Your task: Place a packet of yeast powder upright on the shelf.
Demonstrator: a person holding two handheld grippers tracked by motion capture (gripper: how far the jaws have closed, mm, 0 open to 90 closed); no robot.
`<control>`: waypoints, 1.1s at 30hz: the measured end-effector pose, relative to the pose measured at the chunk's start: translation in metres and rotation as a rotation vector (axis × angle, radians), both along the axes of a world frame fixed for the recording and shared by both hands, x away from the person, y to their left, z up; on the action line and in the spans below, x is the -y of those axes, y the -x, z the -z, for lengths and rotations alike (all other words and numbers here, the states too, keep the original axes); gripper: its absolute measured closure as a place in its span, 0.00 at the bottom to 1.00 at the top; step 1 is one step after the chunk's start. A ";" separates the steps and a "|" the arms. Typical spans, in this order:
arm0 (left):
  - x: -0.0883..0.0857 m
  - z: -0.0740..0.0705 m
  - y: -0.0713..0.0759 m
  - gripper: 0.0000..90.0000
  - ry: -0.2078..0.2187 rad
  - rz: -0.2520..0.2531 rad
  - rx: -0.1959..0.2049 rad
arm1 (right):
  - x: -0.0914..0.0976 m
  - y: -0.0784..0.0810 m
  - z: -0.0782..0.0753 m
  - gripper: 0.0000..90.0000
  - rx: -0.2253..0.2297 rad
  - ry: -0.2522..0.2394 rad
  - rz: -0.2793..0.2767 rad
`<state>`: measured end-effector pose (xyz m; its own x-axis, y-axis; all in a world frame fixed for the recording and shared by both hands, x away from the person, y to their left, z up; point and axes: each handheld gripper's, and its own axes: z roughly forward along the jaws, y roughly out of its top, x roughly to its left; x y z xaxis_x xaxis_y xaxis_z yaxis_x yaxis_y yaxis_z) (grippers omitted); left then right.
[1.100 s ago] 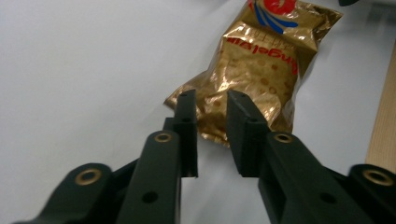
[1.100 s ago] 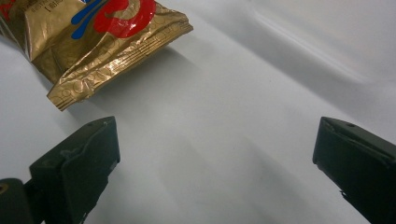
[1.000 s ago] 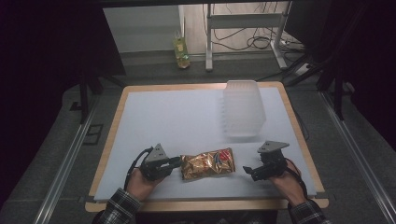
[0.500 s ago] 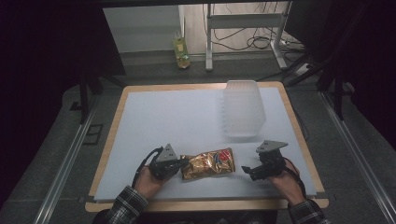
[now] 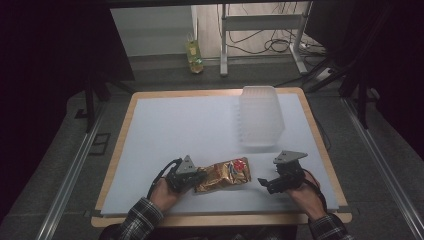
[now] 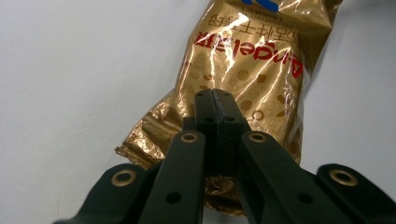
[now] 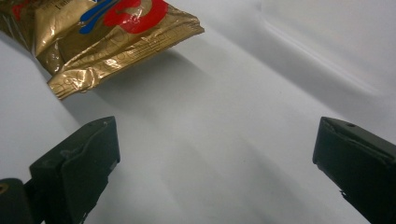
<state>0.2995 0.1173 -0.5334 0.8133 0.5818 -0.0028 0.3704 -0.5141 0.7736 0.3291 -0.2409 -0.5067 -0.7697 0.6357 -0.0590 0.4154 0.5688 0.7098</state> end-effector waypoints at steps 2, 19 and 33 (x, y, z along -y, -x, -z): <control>-0.002 0.001 0.000 1.00 0.009 0.001 -0.010 | 0.000 0.001 -0.001 0.01 0.003 0.001 -0.003; -0.015 0.004 0.013 1.00 0.009 0.010 0.002 | 0.000 0.004 -0.002 0.01 -0.014 -0.002 -0.009; -0.023 0.008 0.022 1.00 0.019 0.002 -0.034 | -0.008 0.004 -0.004 0.01 -0.059 -0.026 -0.053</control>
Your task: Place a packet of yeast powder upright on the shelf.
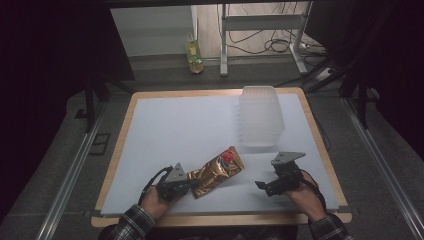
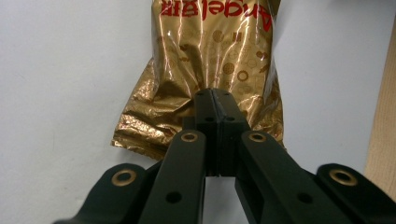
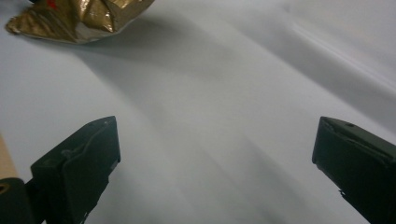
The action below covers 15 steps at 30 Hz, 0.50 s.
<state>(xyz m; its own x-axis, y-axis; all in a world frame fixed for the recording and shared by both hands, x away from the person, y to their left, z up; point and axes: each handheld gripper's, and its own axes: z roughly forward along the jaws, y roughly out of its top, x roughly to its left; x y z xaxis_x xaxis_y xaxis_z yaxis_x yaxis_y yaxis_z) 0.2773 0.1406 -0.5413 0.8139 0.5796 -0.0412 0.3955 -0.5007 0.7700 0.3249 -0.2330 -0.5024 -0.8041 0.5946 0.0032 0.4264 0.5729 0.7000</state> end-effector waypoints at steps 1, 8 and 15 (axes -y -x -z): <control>0.000 0.001 0.000 1.00 0.005 -0.001 -0.003 | -0.002 0.000 -0.001 0.01 -0.009 -0.004 -0.004; -0.002 0.003 0.001 1.00 -0.032 0.002 -0.035 | -0.017 -0.007 -0.007 0.01 -0.099 -0.066 -0.073; -0.003 0.004 0.000 1.00 -0.032 -0.001 -0.043 | -0.031 -0.015 -0.014 0.01 -0.140 -0.097 -0.085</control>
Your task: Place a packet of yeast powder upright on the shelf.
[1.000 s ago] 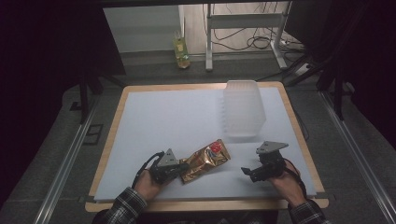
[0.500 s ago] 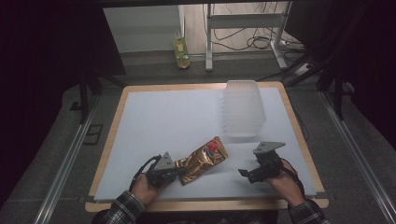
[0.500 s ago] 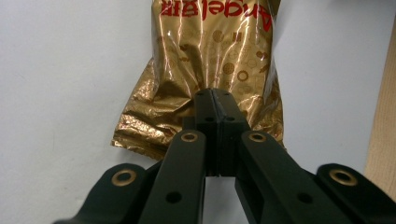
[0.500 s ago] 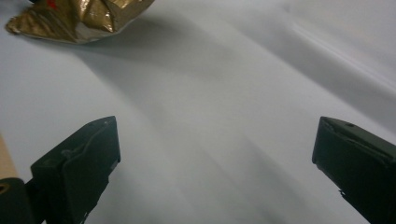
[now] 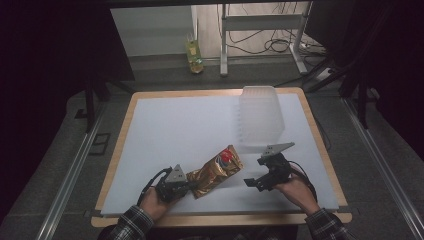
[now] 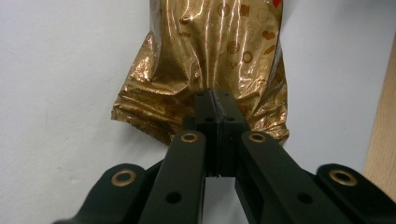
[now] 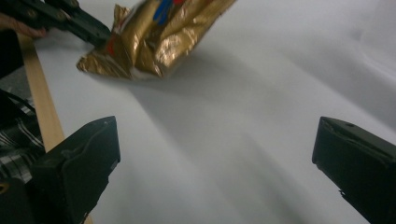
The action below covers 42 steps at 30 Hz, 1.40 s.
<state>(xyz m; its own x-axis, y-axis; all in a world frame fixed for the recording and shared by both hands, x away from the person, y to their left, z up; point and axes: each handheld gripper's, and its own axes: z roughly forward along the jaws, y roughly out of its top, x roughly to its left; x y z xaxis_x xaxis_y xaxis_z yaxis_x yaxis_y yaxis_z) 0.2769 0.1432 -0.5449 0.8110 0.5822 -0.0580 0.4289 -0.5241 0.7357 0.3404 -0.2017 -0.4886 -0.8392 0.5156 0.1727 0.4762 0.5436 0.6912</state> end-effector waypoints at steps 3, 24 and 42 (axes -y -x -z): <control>0.000 0.000 0.000 1.00 -0.004 0.002 0.001 | -0.008 -0.005 -0.004 0.02 -0.033 -0.010 -0.002; -0.002 0.000 -0.001 1.00 0.003 0.001 -0.013 | -0.074 -0.052 -0.004 0.35 -0.390 -0.041 -0.015; -0.003 -0.005 0.002 0.83 -0.012 0.016 0.014 | -0.095 -0.055 -0.015 0.77 -0.387 -0.043 -0.118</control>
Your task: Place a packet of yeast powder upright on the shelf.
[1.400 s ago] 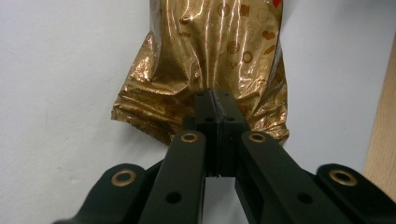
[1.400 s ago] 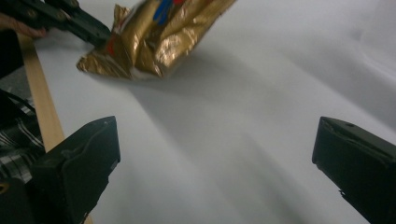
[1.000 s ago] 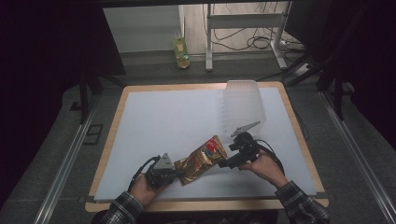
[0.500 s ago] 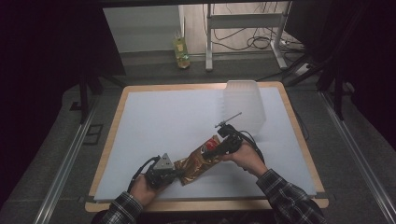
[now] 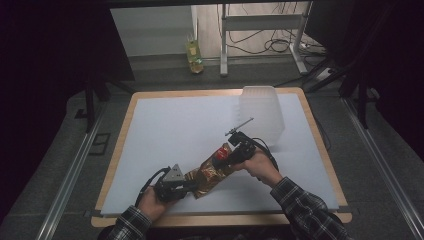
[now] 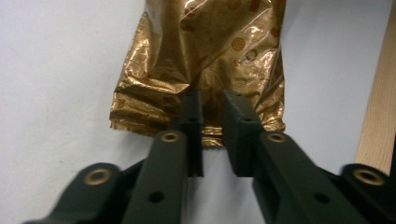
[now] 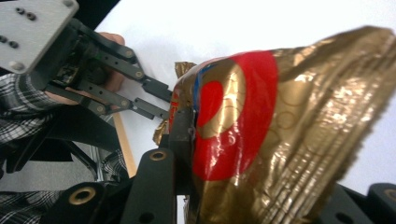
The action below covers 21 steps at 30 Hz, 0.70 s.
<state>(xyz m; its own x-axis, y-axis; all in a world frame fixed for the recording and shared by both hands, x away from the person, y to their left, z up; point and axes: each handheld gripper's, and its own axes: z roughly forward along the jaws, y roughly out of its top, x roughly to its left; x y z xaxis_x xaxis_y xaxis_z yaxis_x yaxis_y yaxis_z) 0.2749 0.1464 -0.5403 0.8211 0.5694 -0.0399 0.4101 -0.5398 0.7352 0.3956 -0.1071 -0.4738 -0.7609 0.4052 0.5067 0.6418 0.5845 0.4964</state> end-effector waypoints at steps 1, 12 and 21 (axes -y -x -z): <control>0.001 -0.002 0.001 0.80 -0.013 0.000 0.015 | 0.000 0.001 -0.001 0.77 0.006 -0.004 -0.002; -0.005 -0.009 0.001 0.48 0.038 -0.051 0.074 | 0.007 0.002 -0.022 0.78 0.106 -0.025 -0.034; -0.009 -0.010 -0.001 0.30 0.074 -0.086 0.078 | 0.013 -0.001 -0.040 0.78 0.208 -0.026 -0.041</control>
